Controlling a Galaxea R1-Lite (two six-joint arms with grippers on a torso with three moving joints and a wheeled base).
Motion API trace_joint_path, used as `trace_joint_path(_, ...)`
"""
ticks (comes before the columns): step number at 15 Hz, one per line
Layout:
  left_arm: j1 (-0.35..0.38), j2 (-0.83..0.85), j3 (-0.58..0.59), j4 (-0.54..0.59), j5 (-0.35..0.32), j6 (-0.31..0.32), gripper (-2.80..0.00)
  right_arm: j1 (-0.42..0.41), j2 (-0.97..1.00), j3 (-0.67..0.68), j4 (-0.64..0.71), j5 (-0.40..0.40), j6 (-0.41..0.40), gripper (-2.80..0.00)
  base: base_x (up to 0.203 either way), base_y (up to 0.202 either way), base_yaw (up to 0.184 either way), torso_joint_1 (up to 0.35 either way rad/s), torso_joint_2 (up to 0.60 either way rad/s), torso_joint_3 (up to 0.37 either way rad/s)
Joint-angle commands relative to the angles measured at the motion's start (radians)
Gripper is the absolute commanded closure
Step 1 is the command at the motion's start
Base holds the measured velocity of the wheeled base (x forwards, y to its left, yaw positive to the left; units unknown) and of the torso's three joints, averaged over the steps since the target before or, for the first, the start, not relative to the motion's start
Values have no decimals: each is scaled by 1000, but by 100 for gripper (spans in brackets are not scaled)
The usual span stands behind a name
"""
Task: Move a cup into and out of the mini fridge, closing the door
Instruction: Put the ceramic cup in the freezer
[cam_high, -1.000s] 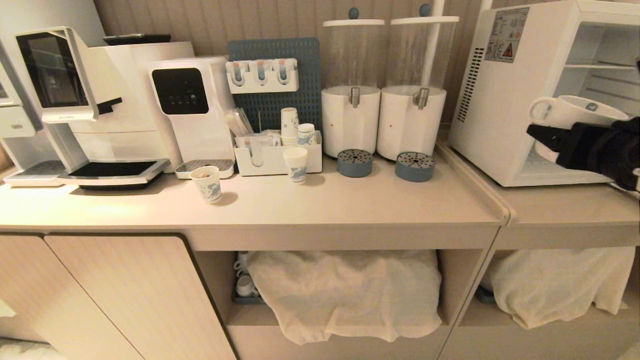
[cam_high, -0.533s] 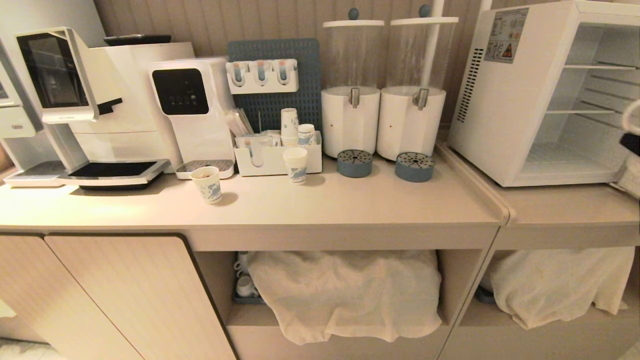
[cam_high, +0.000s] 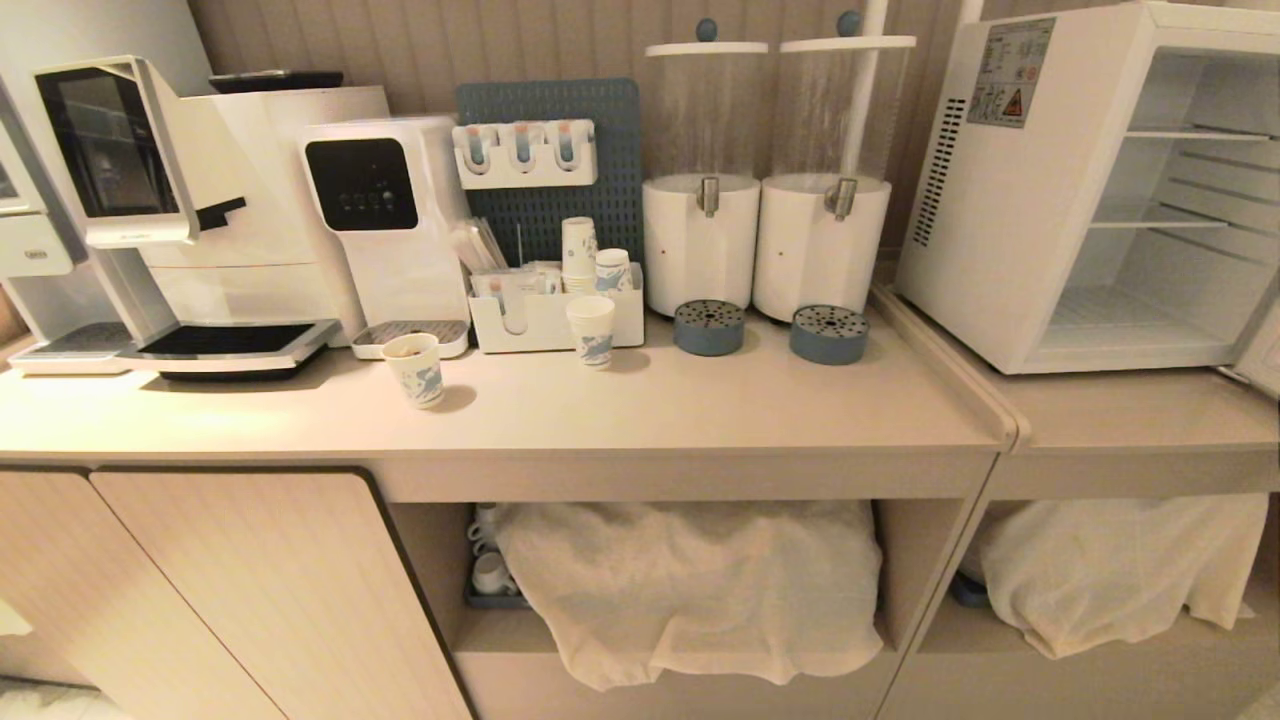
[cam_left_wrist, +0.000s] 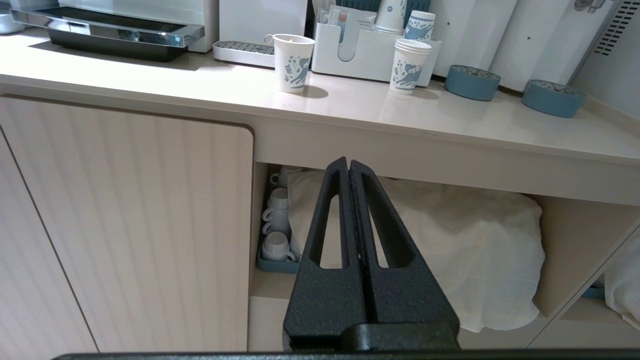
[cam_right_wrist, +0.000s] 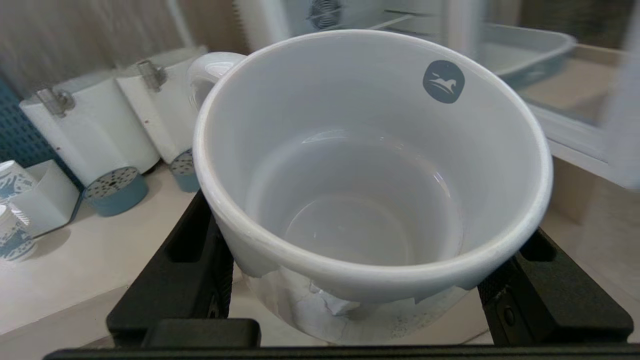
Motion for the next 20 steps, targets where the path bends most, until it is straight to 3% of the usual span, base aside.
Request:
trace_joint_path(1, 1, -5, 40, -1, 0, -2, 0, -41, -168, 28, 48, 0, 4, 0, 0, 0, 0, 0, 0, 0)
trace_joint_path(8, 0, -5, 40, -1, 1, -2, 0, -25, -536, 179, 128, 109, -7, 0, 0, 0, 0, 0, 0, 0)
trace_joint_path(11, 0, -5, 40, -1, 0, -2, 0, -22, -563, 372, 65, 241, -13, 0, 0, 0, 0, 0, 0, 0)
trace_joint_path(13, 0, -5, 40, -1, 0, -2, 0, -22, -564, 525, -52, 327, -63, 0, 0, 0, 0, 0, 0, 0)
trace_joint_path(15, 0, -5, 40, -1, 0, -2, 0, -22, -565, 645, -109, 362, -115, 0, 0, 0, 0, 0, 0, 0)
trace_joint_path(17, 0, -5, 40, -1, 1, -2, 0, -22, -566, 694, -85, 410, -125, 0, 0, 0, 0, 0, 0, 0)
trace_joint_path(20, 0, -5, 40, -1, 0, -2, 0, -22, -566, 692, -41, 422, -132, 0, 0, 0, 0, 0, 0, 0)
